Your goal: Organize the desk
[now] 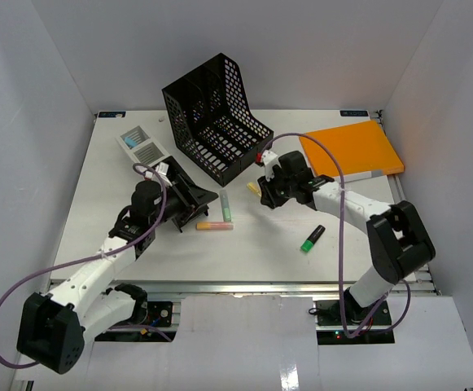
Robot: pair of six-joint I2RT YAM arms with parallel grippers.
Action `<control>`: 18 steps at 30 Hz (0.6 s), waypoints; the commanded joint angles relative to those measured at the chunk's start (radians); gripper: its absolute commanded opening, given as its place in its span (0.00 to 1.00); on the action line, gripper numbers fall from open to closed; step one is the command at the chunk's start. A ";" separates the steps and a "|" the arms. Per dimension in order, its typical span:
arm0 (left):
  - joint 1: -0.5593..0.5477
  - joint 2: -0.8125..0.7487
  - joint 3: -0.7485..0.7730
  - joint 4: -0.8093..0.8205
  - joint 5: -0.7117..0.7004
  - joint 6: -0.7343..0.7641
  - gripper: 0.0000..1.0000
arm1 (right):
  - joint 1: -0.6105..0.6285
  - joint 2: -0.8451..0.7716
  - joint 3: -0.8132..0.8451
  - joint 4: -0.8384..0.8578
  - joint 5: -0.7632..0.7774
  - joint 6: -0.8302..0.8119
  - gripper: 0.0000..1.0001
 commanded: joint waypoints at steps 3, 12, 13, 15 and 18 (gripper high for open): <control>-0.135 0.185 0.155 0.106 -0.158 -0.009 0.75 | -0.021 -0.204 -0.045 -0.001 -0.385 -0.098 0.08; -0.238 0.397 0.337 0.140 -0.202 0.005 0.72 | -0.023 -0.225 0.018 -0.026 -0.480 -0.035 0.08; -0.244 0.410 0.348 0.140 -0.202 0.008 0.69 | -0.023 -0.225 0.025 -0.024 -0.484 -0.029 0.08; -0.250 0.419 0.359 0.141 -0.200 0.012 0.59 | -0.023 -0.227 0.035 -0.019 -0.483 -0.022 0.08; -0.252 0.412 0.352 0.141 -0.201 0.012 0.45 | -0.022 -0.230 0.041 -0.009 -0.469 -0.010 0.08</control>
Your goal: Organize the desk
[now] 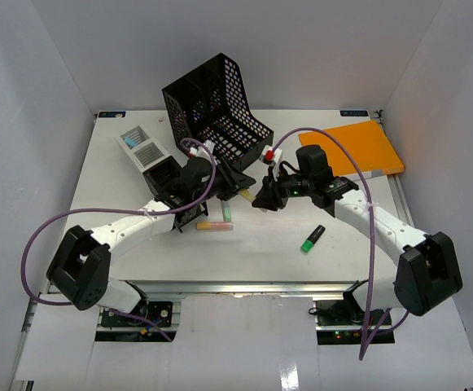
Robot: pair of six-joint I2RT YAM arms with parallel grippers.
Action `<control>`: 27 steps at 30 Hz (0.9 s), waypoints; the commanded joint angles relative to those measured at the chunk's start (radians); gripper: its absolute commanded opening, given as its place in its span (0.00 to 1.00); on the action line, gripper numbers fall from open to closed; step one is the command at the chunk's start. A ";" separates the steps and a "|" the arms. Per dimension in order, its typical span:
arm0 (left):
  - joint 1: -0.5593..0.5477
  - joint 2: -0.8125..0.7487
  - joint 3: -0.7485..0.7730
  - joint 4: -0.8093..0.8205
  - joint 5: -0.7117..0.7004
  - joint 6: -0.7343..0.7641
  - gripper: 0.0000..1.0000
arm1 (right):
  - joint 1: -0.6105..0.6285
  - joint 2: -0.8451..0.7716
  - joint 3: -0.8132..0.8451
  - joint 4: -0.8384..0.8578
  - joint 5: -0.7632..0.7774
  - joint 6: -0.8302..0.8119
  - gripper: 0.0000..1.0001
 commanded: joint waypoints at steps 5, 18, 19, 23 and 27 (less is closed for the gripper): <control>-0.009 -0.048 0.014 -0.004 -0.031 0.021 0.41 | -0.002 0.001 0.065 0.034 0.000 0.053 0.08; 0.036 -0.088 0.107 -0.191 -0.202 0.158 0.00 | -0.017 0.034 0.103 0.044 -0.119 0.002 0.93; 0.068 -0.093 0.121 -0.217 -0.202 0.176 0.00 | -0.027 0.027 0.100 0.042 -0.150 -0.022 0.91; 0.273 -0.151 0.152 -0.316 -0.188 0.272 0.00 | -0.114 -0.014 0.068 0.041 -0.295 -0.093 0.90; 0.488 -0.152 0.236 -0.402 -0.241 0.399 0.00 | -0.164 -0.060 -0.001 0.043 -0.333 -0.152 0.90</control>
